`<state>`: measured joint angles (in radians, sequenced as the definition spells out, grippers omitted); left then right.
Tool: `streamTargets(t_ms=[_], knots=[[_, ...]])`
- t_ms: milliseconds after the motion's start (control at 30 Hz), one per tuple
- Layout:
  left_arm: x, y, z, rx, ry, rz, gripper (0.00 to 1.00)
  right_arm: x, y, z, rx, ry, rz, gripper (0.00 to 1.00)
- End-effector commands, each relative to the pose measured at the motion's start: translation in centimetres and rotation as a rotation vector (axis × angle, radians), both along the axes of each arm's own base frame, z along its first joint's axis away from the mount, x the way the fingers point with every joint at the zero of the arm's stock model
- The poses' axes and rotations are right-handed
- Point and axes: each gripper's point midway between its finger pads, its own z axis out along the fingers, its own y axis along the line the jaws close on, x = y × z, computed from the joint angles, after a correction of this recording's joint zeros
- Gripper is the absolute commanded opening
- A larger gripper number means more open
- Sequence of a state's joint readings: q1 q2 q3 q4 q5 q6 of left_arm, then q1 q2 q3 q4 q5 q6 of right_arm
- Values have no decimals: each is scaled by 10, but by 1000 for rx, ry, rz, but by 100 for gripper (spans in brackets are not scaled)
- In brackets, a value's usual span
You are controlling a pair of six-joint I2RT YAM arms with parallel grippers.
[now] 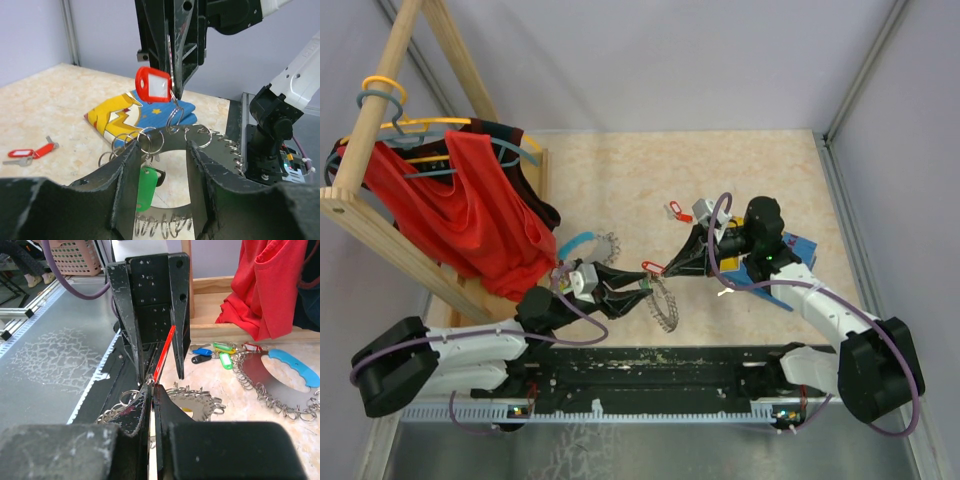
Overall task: Remove the keys from the keyring
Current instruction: Remove the key from the keyring.
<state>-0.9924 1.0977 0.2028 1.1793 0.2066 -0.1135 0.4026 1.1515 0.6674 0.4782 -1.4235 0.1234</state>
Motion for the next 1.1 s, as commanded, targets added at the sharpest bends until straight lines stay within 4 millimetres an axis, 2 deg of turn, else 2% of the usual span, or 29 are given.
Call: streamTargets(t_ms=[0, 433, 667, 800, 1067], knots=[[2, 4, 13, 1, -92, 23, 47, -3, -2, 19, 38, -96, 16, 0], [6, -10, 27, 71, -216, 6, 46, -3, -2, 17, 35, -93, 19, 0], [-1, -21, 29, 75, -208, -63, 29, -3, -2, 16, 34, -91, 19, 0], [-3, -23, 28, 74, -200, -80, 24, -2, -2, 16, 34, -90, 18, 0], [-3, -25, 25, 79, -184, -92, 24, -2, -2, 16, 34, -92, 16, 0]])
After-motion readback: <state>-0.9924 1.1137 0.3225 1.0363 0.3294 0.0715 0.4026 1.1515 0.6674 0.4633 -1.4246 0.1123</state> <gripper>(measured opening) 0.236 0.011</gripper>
